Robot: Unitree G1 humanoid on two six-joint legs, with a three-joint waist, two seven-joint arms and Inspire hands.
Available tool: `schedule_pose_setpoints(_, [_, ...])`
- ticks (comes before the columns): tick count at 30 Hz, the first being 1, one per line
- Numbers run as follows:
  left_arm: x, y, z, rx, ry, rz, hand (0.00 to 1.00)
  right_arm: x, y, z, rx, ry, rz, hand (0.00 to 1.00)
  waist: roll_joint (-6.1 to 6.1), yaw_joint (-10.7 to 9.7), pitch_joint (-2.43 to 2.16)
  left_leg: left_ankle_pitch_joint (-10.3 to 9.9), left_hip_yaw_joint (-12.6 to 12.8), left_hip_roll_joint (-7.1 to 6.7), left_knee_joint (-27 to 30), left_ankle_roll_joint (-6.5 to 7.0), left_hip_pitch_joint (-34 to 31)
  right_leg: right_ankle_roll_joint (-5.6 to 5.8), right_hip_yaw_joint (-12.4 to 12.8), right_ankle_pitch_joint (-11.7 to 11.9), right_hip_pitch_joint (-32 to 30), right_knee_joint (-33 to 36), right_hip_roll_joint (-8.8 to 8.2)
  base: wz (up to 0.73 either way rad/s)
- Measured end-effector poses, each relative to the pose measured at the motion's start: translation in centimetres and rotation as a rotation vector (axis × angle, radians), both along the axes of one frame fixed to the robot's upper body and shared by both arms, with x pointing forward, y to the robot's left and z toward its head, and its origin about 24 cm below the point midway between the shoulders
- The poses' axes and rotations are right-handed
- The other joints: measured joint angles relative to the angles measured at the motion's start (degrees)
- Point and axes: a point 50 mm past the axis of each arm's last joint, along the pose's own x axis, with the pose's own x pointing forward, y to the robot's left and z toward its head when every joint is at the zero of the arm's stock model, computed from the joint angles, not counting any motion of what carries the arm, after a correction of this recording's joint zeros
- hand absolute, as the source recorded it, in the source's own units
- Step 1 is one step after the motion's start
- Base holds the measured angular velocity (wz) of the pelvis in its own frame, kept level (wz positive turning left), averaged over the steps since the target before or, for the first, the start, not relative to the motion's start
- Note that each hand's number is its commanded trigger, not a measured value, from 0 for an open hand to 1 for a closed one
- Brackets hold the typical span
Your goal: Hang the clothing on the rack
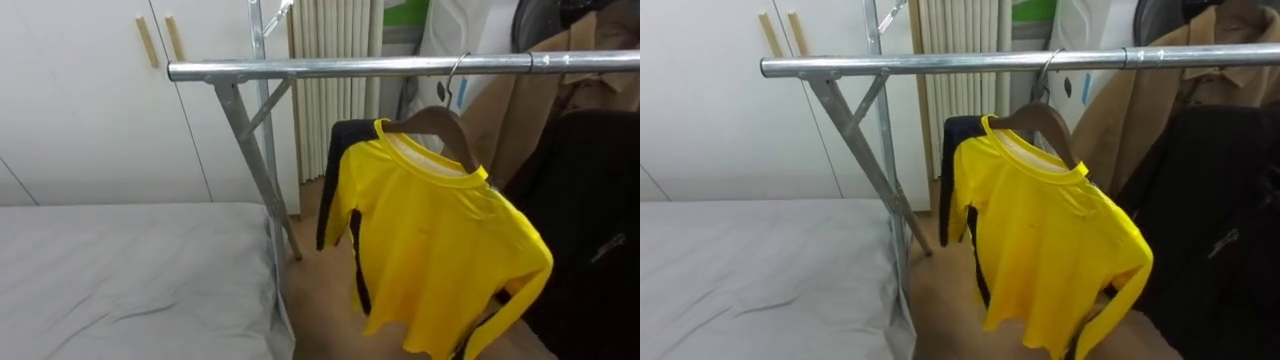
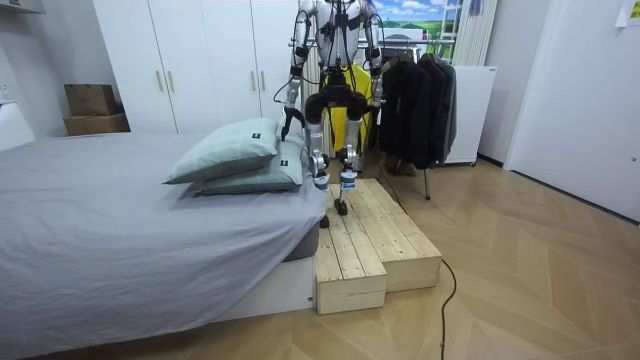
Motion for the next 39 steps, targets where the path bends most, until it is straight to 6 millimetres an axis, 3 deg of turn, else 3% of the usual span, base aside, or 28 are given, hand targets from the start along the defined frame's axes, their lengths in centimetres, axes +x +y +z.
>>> schedule_pose_setpoints(8, [0.9, -0.6, 0.0, -0.077, -0.027, -0.051, 0.0, 1.1, 0.3, 0.2, -0.01, -0.038, 0.066, 0.0, 0.21, 0.59, -0.06, 0.0, -0.09, -0.06, 0.12, 0.01, -0.3, 0.0, 0.28, 0.02, -0.31, 0.03, -0.02, 0.0])
schedule_pose_setpoints(22, [0.5, -0.9, -0.1, -0.13, -0.014, -0.062, 0.0, 0.2, 0.9, 0.0, 0.113, -0.019, 0.057, 0.0, 0.73, 1.33, -0.45, 0.01, -2.44, -0.08, 0.3, -0.01, -0.77, -0.05, -1.83, -0.44, 0.08, -0.01, -0.47, 0.08])
schedule_pose_setpoints(39, [-0.4, -0.9, -0.2, -0.142, -0.004, -0.008, 0.0, -0.7, 1.1, -0.2, 0.177, -0.001, -0.022, 0.0, 0.19, 1.67, -0.14, 0.02, -3.35, -0.06, 0.27, -0.03, 1.57, -0.02, -2.7, -1.04, 2.79, -0.13, -0.62, 0.03])
